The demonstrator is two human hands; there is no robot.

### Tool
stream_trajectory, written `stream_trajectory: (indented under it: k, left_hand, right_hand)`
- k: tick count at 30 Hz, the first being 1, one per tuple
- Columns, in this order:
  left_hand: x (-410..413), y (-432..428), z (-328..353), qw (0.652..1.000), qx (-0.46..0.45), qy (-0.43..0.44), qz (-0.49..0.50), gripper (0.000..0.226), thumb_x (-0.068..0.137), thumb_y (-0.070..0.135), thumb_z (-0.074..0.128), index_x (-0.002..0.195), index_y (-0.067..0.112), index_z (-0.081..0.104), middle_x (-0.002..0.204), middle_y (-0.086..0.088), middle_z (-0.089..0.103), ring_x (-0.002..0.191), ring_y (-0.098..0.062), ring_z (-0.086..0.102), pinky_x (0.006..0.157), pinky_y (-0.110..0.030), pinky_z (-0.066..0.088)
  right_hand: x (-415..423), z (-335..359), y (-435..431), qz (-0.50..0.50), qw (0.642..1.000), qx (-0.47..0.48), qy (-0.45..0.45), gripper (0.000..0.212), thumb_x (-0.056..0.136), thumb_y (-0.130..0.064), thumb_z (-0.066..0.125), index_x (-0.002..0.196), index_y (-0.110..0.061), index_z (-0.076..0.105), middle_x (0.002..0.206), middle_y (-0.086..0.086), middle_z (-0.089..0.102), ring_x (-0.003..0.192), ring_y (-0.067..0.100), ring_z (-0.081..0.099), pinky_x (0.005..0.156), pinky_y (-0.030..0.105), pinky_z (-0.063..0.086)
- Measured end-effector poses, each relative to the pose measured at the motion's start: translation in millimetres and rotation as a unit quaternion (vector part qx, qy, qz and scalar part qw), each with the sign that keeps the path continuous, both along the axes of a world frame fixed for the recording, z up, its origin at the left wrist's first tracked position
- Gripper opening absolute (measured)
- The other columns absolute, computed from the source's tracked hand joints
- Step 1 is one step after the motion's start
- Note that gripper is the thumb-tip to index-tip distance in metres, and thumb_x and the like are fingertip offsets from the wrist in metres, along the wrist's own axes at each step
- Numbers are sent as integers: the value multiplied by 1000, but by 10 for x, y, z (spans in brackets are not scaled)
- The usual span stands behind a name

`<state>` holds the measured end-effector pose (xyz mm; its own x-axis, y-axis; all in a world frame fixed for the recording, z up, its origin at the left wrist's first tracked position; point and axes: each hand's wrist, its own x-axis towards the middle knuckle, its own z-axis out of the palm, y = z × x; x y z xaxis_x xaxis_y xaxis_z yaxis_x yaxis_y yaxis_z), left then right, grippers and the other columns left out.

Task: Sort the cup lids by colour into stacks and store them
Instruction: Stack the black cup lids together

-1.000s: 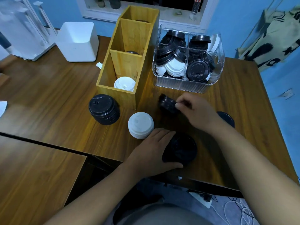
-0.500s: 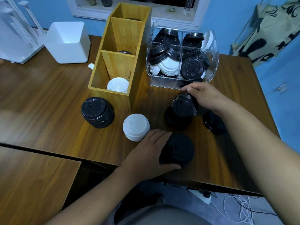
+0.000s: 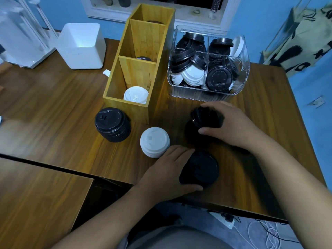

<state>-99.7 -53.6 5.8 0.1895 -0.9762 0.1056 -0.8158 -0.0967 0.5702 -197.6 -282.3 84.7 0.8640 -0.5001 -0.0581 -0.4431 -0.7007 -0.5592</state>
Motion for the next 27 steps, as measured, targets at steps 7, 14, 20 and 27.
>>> stream_trajectory:
  k: [7,14,20,27]
  left_hand:
    - [-3,-21,12,1000,-22,13,2,96,76,71,75,146,12,48,137,0,54,132,-11,43,117,-18,25]
    - [-24,3,23,999,6,37,21,107,75,72,71,157,17,30,151,3,45,140,-6,33,114,-6,9]
    - [-20,0,27,999,3,37,18,105,73,71,75,155,18,35,149,3,50,138,-8,39,112,-4,11]
    - [-15,5,16,999,-2,44,21,105,72,69,78,153,15,39,148,1,52,138,-10,42,115,-11,20]
  right_hand:
    - [-751,-212,534,111,993,13,-42,74,72,-47,86,139,-39,56,148,-26,44,141,7,36,113,22,26]
    - [-821,-419,766,108,994,-22,-29,68,83,-64,66,145,-39,51,154,-29,34,143,3,28,109,20,29]
    - [-768,-404,806,112,992,-58,18,64,92,-69,41,150,-42,40,156,-29,28,143,-5,17,110,20,20]
    - [-659,-269,873,130,983,-87,93,68,94,-66,38,155,-39,31,160,-24,23,145,4,13,117,31,27]
